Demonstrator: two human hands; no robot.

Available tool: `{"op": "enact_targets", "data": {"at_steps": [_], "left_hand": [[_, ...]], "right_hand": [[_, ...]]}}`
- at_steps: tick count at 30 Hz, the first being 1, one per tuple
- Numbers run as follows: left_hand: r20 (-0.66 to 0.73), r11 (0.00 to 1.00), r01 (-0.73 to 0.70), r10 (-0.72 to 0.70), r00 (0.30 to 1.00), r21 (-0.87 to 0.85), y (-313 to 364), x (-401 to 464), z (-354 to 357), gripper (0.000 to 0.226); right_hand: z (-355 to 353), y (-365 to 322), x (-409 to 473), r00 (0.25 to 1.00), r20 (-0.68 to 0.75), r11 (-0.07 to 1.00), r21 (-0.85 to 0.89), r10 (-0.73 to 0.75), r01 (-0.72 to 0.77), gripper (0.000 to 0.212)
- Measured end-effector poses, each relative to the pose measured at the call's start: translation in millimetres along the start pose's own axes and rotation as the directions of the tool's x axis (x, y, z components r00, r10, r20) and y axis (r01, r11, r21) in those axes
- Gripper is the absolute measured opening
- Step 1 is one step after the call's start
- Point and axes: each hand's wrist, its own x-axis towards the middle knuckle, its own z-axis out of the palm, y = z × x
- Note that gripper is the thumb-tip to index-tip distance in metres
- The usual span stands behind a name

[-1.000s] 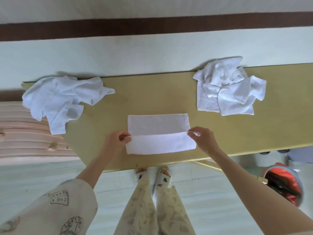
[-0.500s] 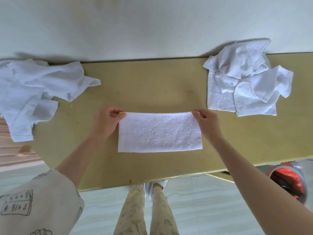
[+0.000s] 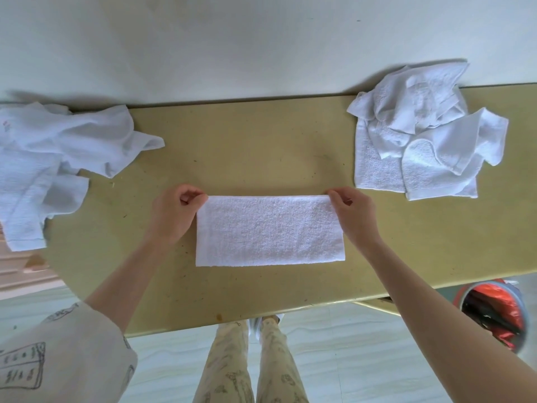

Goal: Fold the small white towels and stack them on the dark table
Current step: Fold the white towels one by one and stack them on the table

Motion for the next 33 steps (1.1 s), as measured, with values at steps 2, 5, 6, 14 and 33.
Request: {"op": "enact_targets", "data": {"at_steps": [2,5,6,14,33], "left_hand": [[-0.008,1.0,0.001,-0.001,1.0,0.004,1,-1,0,0.012],[-0.024,1.0,-0.01,0.01,1.0,0.015,5,-3,1,0.009],[-0.028,1.0,-0.016,0.017,0.999,0.022,6,-4,1,0.008],[-0.035,1.0,0.026,-0.026,0.999,0.016,9,-6,1,0.01],[0.08,0.724,-0.266,0.281,0.956,0.637,-15,-53,55,0.051]], "right_hand": [[0,1,0,0.999,-0.011,0.999,-0.033,-0.03,0.03,0.017],[1,0,-1,0.999,-0.035,0.998,-0.039,-0.04,0.039,0.017],[2,-1,-1,0.998,-0.048,0.999,-0.039,-0.033,0.031,0.016],[3,-4,-5,0.99,-0.14,0.998,0.058,0.017,-0.009,0.007],[59,20,-44,0.837,0.215,0.587,-0.625,-0.504,0.514,0.053]]}}
